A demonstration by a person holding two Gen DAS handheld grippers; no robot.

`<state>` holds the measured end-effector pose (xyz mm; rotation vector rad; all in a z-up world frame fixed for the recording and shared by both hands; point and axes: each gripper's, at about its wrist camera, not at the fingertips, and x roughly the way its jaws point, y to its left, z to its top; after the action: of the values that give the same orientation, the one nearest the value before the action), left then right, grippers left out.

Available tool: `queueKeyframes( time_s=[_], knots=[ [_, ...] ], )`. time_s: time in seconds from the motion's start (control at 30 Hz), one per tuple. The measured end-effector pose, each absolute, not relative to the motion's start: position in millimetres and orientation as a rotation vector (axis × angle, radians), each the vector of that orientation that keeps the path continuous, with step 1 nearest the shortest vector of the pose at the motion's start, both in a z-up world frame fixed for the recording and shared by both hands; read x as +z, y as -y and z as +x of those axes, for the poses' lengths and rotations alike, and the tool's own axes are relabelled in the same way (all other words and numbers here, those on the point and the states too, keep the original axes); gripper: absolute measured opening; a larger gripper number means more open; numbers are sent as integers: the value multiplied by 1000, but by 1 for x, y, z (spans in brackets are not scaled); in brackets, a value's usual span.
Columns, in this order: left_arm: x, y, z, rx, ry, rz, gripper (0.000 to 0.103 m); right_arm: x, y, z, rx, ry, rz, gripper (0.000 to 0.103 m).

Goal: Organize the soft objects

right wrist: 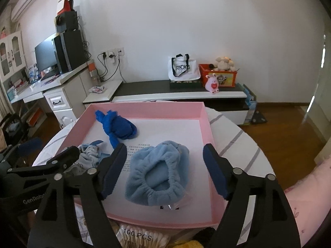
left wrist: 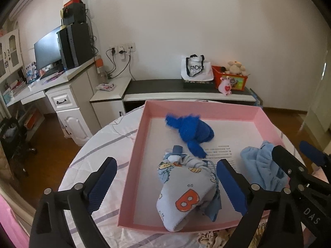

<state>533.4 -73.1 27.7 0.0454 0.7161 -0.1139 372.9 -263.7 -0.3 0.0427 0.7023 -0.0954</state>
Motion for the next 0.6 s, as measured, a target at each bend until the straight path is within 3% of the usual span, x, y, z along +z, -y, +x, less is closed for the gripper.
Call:
queueKeyframes(
  time_s=[0.6],
  knots=[
    [37,72,469,-103,-683,53,96,10,260,350,-132,-697,19,87]
  ],
)
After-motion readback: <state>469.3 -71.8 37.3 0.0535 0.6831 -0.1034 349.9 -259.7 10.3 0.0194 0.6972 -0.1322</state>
